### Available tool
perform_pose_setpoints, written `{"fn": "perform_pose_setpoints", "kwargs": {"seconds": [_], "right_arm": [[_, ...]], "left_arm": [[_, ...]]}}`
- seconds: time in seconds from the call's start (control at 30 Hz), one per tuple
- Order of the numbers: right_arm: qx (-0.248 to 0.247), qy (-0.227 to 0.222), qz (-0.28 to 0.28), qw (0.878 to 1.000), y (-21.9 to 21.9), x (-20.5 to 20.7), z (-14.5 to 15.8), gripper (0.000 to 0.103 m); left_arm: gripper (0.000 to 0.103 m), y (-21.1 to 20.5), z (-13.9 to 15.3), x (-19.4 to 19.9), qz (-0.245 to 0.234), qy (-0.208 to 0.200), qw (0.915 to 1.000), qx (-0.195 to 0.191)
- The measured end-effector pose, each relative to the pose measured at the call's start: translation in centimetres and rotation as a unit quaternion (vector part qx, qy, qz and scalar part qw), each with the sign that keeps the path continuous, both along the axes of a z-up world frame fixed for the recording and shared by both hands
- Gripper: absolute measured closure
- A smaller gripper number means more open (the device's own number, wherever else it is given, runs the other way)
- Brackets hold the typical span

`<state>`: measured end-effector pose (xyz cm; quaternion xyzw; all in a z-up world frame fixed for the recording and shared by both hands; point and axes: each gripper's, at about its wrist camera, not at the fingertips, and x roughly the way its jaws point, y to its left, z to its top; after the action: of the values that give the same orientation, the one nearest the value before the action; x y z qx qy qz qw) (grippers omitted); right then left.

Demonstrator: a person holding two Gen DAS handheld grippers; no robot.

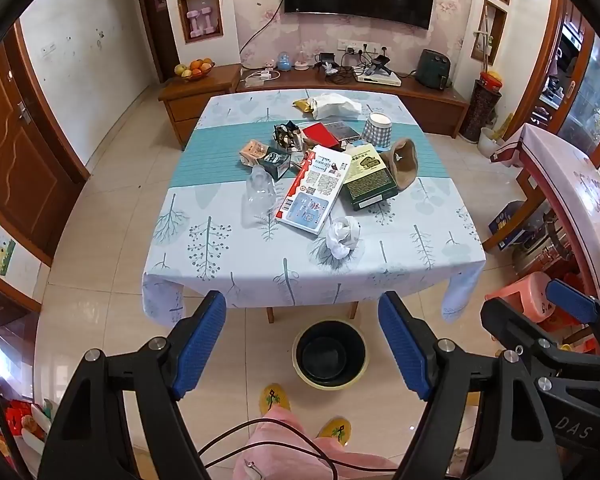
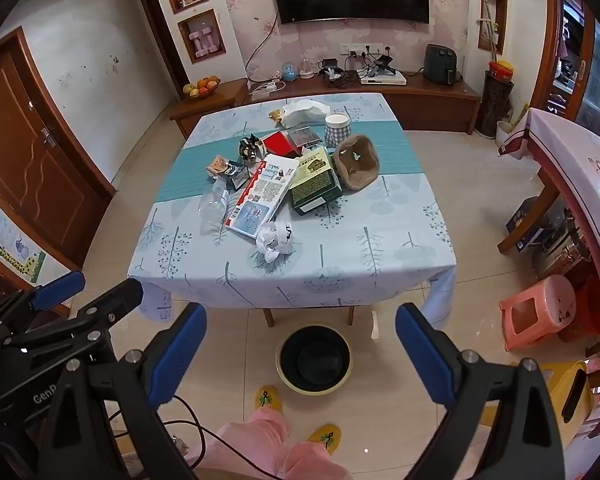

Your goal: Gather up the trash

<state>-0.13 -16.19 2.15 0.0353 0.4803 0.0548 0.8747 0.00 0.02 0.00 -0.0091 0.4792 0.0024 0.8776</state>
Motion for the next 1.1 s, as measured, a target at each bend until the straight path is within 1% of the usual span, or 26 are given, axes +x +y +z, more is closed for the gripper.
{"fn": "perform_pose_setpoints", "kwargs": {"seconds": [0.47, 0.67, 0.73, 1.1], "right_arm": [[-0.004, -0.001, -0.001, 1.0, 0.16, 0.12, 0.24, 0.007], [-0.004, 0.001, -0.001, 1.0, 0.51, 0.15, 0.27, 0.013], [-0.004, 0.002, -0.001, 1.0, 0.3, 0.28, 0.6, 0.013], [-0.009, 0.002, -0.001, 1.0, 0.56, 0.48, 0.35, 0.014]], "left_arm": [[0.026, -0.01, 0.01, -0.01, -0.001, -0.002, 1.0, -0.001], [0.026, -0.06, 0.03, -0.04, -0.002, -0.003, 1.0, -0.003], [0.026, -0.08, 0.03, -0.03, -0.002, -0.003, 1.0, -0.003], [0.026, -0.08, 0.05, -0.03, -0.002, -0.003, 1.0, -0.004]]}}
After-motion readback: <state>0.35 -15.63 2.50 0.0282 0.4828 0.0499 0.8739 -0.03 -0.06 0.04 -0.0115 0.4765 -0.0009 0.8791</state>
